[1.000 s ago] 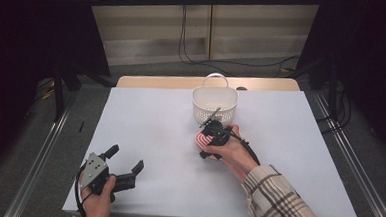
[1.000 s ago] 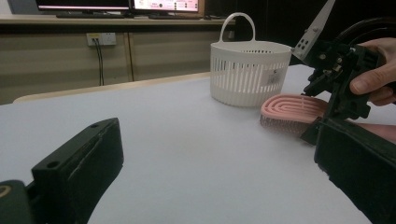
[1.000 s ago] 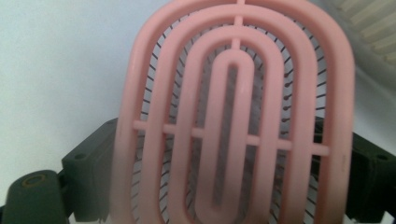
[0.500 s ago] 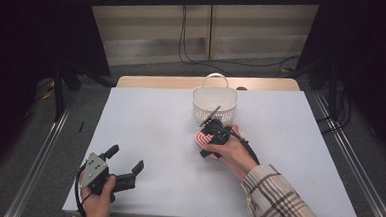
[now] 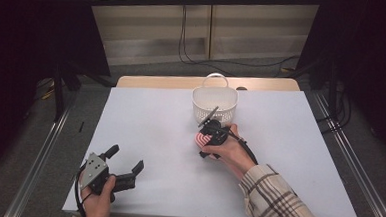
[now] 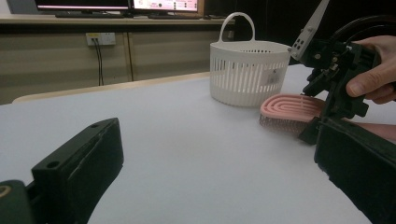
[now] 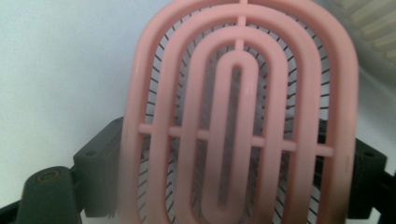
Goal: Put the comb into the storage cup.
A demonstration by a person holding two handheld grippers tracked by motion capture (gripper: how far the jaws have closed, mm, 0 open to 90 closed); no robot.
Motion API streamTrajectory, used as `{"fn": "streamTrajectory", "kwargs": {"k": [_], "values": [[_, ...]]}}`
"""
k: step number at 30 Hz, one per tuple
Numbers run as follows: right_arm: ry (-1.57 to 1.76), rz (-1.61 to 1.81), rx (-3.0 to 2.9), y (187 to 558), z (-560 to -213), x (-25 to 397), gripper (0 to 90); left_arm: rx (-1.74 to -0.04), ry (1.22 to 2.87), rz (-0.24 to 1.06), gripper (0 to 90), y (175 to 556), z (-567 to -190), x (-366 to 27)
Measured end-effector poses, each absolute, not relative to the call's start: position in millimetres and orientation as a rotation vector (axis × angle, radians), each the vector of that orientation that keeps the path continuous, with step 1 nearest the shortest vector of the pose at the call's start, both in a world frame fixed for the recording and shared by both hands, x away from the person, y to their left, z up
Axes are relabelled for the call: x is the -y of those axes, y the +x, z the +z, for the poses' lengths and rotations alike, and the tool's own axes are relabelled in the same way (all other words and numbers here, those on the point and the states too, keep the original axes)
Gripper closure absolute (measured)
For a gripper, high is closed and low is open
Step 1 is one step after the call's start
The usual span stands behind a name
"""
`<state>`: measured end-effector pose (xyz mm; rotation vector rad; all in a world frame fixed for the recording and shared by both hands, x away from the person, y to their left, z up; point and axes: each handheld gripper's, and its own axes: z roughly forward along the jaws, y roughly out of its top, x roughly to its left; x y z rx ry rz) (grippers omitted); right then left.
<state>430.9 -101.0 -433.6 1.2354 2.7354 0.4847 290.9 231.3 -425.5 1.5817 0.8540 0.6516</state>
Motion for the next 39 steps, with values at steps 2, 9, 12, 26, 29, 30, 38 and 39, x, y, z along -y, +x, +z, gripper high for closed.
{"fn": "streamTrajectory", "kwargs": {"k": [2, 9, 12, 26, 29, 30, 38, 39], "values": [[1.237, 0.467, -2.738, 431.4, -433.4, 99.4, 16.8, -0.852, 1.584, 0.651, 1.4, 290.7, -425.6, -231.3], [1.252, 0.440, -2.732, 431.6, -432.1, 98.5, 18.6, -0.853, 1.585, 0.652, 1.4, 290.8, -425.5, -231.7], [1.243, 0.437, -2.745, 431.7, -431.7, 98.5, 18.8, -0.855, 1.581, 0.651, 1.4, 290.9, -425.6, -231.5], [1.242, 0.455, -2.764, 430.2, -428.5, 100.8, 19.3, -0.852, 1.588, 0.652, 1.4, 291.0, -425.7, -232.1], [1.233, 0.457, -2.768, 429.9, -428.1, 100.7, 19.3, -0.853, 1.586, 0.651, 1.4, 291.0, -425.6, -231.9], [1.232, 0.458, -2.768, 429.7, -428.1, 100.6, 19.3, -0.853, 1.586, 0.653, 1.4, 291.0, -425.5, -231.8], [1.214, 0.438, -2.776, 430.0, -423.8, 101.4, 19.4, -0.856, 1.582, 0.652, 1.4, 290.9, -425.6, -231.9], [1.214, 0.438, -2.776, 430.0, -423.8, 101.4, 19.4, -0.856, 1.582, 0.652, 1.4, 290.9, -425.6, -231.9]]}}
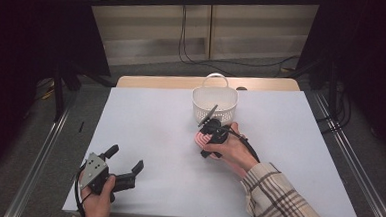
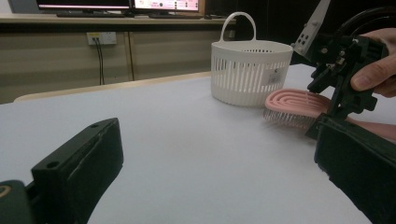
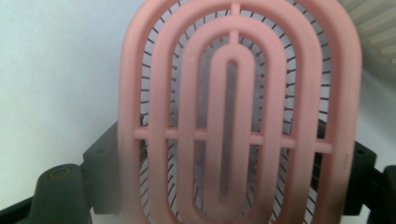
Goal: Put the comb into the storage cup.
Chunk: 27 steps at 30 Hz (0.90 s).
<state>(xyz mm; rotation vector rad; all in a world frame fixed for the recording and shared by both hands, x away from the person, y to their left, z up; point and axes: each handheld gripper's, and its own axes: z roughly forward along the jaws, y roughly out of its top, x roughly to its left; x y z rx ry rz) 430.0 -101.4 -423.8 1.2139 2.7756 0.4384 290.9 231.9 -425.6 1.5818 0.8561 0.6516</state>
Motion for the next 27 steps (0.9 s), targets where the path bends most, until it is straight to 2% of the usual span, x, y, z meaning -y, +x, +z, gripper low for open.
{"fn": "streamTrajectory", "kwargs": {"k": [27], "values": [[1.155, 0.425, -2.779, 430.1, -403.7, 104.1, 19.6, -0.855, 1.586, 0.653, 1.4, 291.1, -425.7, -231.9]]}}
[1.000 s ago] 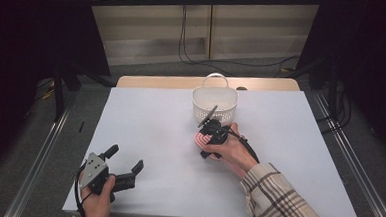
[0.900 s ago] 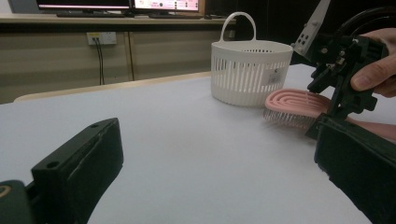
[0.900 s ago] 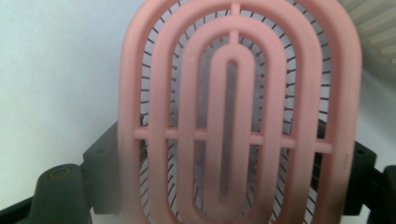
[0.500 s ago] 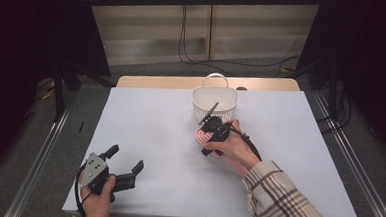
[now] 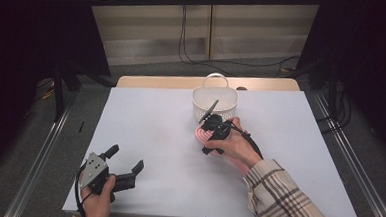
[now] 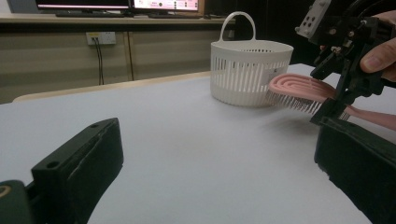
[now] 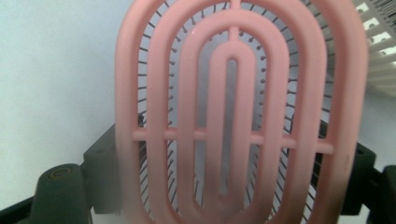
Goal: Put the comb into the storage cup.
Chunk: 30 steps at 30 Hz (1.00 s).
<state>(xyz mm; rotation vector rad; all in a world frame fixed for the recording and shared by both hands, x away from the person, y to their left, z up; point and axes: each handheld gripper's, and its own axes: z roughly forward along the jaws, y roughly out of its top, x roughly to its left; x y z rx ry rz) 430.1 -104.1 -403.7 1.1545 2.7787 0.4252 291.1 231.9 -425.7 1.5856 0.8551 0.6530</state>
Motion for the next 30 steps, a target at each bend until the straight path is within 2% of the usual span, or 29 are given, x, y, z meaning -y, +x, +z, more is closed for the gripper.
{"fn": "streamTrajectory", "kwargs": {"k": [30], "values": [[1.171, 0.580, -2.728, 422.8, -377.2, 119.1, 19.5, -0.857, 1.583, 0.654, 1.4, 290.9, -425.8, -231.9]]}}
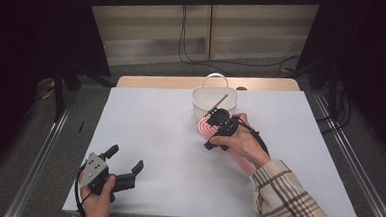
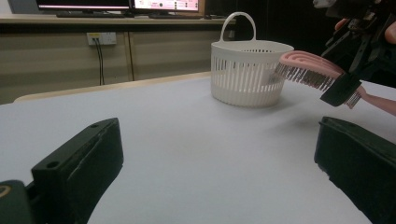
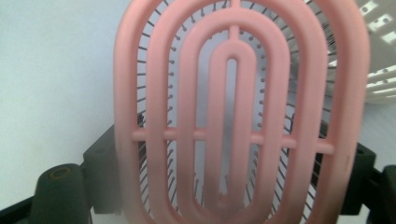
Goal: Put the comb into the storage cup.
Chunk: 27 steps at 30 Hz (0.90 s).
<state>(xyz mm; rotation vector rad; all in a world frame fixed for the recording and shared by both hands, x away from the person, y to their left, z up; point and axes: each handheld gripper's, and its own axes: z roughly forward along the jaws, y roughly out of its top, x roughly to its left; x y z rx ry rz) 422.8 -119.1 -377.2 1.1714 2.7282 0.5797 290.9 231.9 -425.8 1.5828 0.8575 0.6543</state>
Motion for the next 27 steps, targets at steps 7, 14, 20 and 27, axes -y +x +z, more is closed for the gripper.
{"fn": "streamTrajectory", "kwargs": {"k": [7, 14, 20, 27], "values": [[1.173, 0.621, -2.708, 420.4, -370.4, 124.0, 19.6, -0.858, 1.583, 0.654, 1.4, 290.9, -425.9, -231.8], [1.162, 0.664, -2.684, 417.9, -363.4, 128.4, 19.5, -0.857, 1.588, 0.653, 1.4, 291.1, -426.1, -231.7], [1.164, 0.709, -2.655, 415.2, -358.0, 132.2, 19.5, -0.856, 1.588, 0.654, 1.4, 291.0, -426.1, -231.8], [1.166, 0.773, -2.604, 413.2, -352.8, 138.4, 19.5, -0.856, 1.588, 0.656, 1.4, 290.9, -426.0, -231.9]]}}
